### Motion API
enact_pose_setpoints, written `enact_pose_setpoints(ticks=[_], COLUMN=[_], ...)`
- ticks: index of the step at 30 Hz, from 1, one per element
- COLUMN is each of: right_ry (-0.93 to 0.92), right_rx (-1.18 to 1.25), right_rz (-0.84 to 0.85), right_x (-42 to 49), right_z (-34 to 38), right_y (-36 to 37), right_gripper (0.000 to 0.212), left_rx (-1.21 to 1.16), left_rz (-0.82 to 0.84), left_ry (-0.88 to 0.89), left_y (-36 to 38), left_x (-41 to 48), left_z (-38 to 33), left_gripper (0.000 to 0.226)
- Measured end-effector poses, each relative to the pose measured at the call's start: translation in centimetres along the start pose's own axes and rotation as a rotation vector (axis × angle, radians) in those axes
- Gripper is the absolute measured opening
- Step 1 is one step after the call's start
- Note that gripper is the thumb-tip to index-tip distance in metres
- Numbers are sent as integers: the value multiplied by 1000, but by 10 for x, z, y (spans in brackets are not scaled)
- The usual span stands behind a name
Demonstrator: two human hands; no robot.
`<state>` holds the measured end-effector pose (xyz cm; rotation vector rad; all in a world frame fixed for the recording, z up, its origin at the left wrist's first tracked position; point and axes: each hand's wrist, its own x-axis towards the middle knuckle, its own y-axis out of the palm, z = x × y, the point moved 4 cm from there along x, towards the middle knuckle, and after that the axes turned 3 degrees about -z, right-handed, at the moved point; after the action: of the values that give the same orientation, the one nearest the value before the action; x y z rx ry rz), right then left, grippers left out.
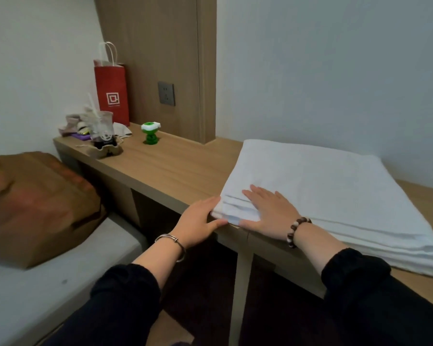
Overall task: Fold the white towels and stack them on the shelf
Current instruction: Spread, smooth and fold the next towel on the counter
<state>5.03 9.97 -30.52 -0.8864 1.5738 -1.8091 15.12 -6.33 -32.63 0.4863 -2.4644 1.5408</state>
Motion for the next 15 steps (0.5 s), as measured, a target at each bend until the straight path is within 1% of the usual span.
enact_pose_setpoints(ticks=[2,7,9,12,13,15], right_ry=[20,103,109,84,98,141], right_rx=[24,222,207,76,68,98], right_rz=[6,-25,-30,-126,-167,-238], right_x=[2,7,7,10,12,18], right_z=[-1,-4,-1,5,6,6], right_y=[-2,-12,-15,-21,-25,-35], right_gripper=[83,54,43,22,21,27], left_rx=[-12,-81,-85,-106,-107,-108], left_rz=[-30,-165,-202,-237,-242,-255], left_ry=[-19,10,15,-3,-3,1], left_y=[4,7,8,9,10,10], left_x=[-2,-8,-9,-10,-10,-11], left_z=[3,1,1,1,1,0], left_gripper=[63,54,51,48,48,48])
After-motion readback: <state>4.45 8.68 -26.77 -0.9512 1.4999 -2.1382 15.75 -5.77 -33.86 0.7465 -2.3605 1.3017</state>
